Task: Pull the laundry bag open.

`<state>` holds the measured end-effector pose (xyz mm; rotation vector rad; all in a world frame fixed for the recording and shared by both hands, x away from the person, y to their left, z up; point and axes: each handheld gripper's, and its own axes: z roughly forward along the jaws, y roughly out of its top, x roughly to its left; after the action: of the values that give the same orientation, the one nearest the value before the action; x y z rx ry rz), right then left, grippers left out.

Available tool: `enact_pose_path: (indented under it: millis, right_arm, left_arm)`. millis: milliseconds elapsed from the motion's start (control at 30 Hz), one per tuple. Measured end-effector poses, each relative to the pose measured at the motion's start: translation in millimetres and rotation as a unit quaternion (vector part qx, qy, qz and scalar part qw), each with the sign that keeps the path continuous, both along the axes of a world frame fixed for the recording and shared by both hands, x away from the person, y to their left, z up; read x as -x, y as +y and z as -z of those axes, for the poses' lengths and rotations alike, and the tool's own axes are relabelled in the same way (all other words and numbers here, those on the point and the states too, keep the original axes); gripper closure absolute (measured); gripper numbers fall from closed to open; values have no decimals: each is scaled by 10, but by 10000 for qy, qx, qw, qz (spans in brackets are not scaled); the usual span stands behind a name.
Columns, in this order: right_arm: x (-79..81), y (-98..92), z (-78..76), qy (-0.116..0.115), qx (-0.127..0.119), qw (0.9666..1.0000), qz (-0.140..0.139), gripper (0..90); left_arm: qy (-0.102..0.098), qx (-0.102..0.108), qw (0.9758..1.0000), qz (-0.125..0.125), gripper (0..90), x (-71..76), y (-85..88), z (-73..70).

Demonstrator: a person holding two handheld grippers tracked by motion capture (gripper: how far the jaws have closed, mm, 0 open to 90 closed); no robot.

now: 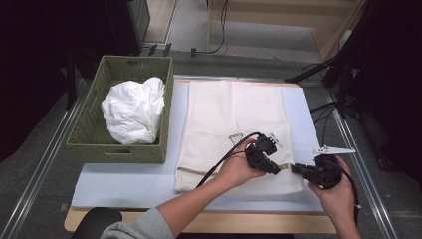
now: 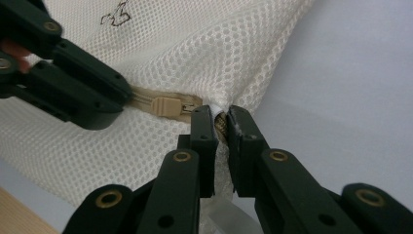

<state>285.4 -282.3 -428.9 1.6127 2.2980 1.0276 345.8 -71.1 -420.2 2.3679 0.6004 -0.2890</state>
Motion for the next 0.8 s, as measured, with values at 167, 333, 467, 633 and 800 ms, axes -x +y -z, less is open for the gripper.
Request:
enact_pose_path:
  millis: [167,333,467,633,800]
  right_arm:
    - [25,-12,-37,-115,-10,9999,-17,836]
    - [45,-7,-51,-145,-27,9999,-64,837]
    - [47,11,-52,-156,3,9999,-68,836]
    - [47,22,-58,-181,-8,9998,-87,836]
    - [56,29,-73,-183,-90,9997,-108,836]
  left_arm:
    - [-23,-107,9999,18,806,-47,-46,82]
    - [41,-51,10000,20,793,-72,-92,117]
    - [47,-41,10000,11,785,-80,-125,136]
    - [12,-65,10000,62,785,-66,-191,146]
    - [-18,-106,9999,78,796,-88,-243,170]
